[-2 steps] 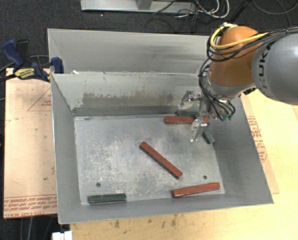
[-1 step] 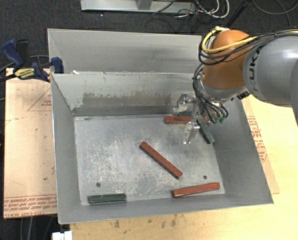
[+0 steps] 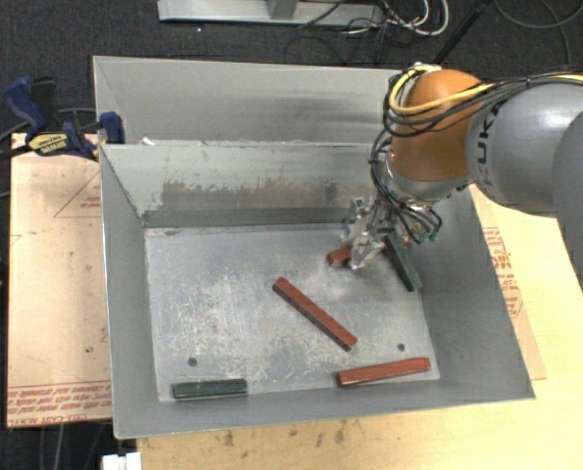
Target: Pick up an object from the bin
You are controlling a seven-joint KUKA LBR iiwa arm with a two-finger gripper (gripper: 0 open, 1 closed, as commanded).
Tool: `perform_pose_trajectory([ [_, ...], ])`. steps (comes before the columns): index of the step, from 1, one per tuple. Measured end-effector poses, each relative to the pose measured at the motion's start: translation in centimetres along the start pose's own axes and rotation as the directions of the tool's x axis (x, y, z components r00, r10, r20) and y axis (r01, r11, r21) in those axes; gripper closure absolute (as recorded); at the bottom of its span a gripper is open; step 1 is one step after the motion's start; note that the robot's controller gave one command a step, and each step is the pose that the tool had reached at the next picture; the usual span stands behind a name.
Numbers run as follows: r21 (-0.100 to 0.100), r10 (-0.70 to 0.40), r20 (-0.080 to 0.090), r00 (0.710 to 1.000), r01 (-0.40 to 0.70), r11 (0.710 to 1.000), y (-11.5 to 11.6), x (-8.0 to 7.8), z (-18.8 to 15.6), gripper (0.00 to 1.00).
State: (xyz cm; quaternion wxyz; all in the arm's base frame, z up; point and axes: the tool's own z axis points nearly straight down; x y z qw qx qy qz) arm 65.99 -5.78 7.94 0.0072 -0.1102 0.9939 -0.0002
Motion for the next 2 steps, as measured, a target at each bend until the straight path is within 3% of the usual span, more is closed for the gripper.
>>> perform_pose_trajectory([
  [1, 0.000, 0.000, 0.000, 1.000, 0.000, 1.000, 0.0, 0.0, 0.0, 1.00],
  [2, 0.000, 0.030, -0.005, 1.000, -0.030, 1.000, -0.8, 1.2, -17.4, 1.00],
])
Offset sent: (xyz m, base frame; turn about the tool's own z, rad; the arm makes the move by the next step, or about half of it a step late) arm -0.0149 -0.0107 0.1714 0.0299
